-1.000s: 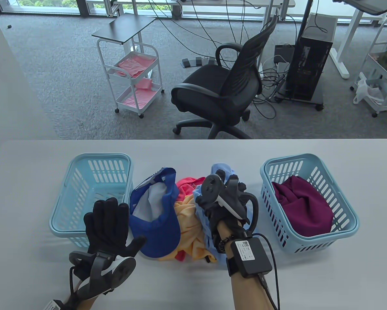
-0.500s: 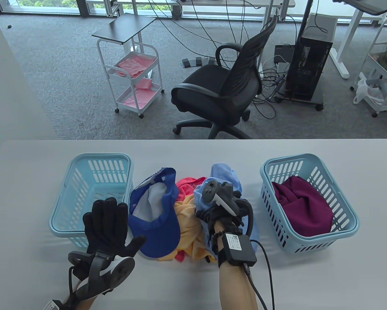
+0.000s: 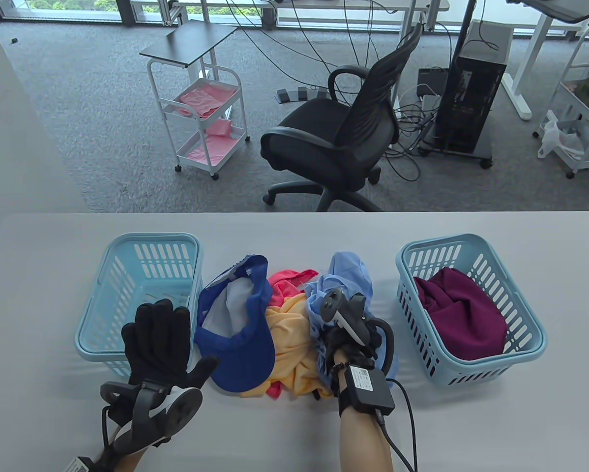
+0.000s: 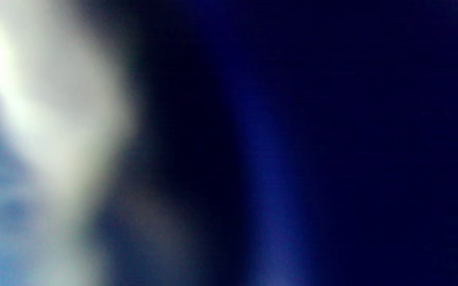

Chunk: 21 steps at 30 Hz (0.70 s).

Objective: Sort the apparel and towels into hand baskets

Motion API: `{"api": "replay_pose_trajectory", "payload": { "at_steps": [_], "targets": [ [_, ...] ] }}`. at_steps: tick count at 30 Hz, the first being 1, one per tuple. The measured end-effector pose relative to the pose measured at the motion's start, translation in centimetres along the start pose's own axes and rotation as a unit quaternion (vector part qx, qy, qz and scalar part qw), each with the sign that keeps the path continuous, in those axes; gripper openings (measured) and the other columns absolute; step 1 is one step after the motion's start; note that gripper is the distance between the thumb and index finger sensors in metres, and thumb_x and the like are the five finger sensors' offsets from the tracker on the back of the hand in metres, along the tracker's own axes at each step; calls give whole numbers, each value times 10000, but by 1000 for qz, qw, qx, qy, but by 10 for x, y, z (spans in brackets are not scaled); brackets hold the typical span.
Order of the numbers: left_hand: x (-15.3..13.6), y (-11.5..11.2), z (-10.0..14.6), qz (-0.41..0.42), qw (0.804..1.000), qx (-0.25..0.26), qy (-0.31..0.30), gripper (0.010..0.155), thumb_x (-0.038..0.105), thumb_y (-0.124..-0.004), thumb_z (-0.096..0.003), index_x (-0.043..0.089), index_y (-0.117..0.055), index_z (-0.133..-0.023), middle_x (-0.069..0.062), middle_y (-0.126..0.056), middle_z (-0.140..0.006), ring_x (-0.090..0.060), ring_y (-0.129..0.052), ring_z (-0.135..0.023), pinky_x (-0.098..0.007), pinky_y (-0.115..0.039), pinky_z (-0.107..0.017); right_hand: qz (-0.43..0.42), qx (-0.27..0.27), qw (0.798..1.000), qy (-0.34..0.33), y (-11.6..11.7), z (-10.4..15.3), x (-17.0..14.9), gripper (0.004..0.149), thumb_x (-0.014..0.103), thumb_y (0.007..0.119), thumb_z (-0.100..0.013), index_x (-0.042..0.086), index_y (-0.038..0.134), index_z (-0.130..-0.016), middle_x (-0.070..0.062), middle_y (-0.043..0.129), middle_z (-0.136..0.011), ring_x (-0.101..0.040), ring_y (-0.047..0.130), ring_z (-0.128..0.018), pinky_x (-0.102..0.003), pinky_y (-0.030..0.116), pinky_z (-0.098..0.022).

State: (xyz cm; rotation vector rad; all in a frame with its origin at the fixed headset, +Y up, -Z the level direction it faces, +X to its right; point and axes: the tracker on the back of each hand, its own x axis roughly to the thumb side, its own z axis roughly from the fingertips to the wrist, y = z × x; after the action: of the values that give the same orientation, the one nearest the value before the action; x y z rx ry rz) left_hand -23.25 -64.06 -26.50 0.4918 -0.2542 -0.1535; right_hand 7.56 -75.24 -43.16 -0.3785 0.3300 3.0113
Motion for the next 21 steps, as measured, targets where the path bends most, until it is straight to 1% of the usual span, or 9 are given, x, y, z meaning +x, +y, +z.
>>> {"api": "replay_pose_trajectory", "payload": {
  "at_steps": [2, 13, 20, 21],
  "targets": [
    [-1, 0, 0, -1, 1000, 0, 2, 980, 659, -571, -533, 38, -130, -1151, -355, -235, -1190, -652, -376, -1074, -778, -442, -718, 3, -15, 1000, -1, 1, 1, 0, 999, 425, 839, -448, -78, 253, -1083, -308, 681, -971, -507, 855, -790, -611, 789, -574],
    [-2, 0, -1, -1, 1000, -6, 6, 981, 660, -571, -533, 39, -129, -1151, -356, -234, -1190, -652, -375, -1075, -778, -441, -718, -14, -40, 999, 11, -2, 0, -12, 848, 345, 880, -457, -30, 435, -1074, -249, 820, -870, -413, 968, -658, -508, 885, -487],
    [-3, 0, -2, -3, 1000, -7, 10, 982, 659, -572, -532, 37, -131, -1152, -354, -235, -1191, -651, -377, -1075, -777, -443, -719, -26, -50, 998, 21, -3, 0, -16, 741, 304, 897, -459, 52, 541, -1058, -253, 870, -810, -383, 1015, -573, -464, 919, -430],
    [-3, 0, -2, -3, 1000, -7, 10, 983, 661, -571, -532, 38, -131, -1152, -353, -236, -1191, -651, -375, -1075, -778, -441, -719, -29, -50, 998, 21, -4, 0, -17, 724, 295, 901, -458, 68, 557, -1054, -256, 875, -803, -385, 1020, -560, -464, 929, -406]
  ]
}}
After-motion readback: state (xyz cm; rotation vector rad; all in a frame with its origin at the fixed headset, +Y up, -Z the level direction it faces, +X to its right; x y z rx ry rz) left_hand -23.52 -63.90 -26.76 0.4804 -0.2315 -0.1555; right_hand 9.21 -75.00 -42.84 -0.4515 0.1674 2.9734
